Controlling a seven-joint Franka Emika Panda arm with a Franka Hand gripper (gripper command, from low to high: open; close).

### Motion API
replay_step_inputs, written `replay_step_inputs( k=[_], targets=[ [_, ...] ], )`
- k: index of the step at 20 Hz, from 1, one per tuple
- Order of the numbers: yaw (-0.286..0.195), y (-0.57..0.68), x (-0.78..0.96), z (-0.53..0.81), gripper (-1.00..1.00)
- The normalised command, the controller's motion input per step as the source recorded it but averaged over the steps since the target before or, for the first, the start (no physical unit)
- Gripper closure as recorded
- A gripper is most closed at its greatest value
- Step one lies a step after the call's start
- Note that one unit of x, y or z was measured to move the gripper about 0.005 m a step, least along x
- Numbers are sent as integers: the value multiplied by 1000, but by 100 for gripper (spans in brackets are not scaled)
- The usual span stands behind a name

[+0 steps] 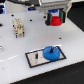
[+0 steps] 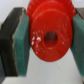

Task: Insert the blue gear onto the right peg, followed by the red gear

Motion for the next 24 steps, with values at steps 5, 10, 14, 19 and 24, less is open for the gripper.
replay_step_inputs(
  k=[5, 10, 14, 19, 24],
  targets=[
    [0, -115, 800, 214, 100],
    [0, -214, 765, 105, 100],
    [0, -213, 706, 17, 100],
    [0, -166, 554, -40, 100],
    [0, -142, 305, -142, 100]
  ],
)
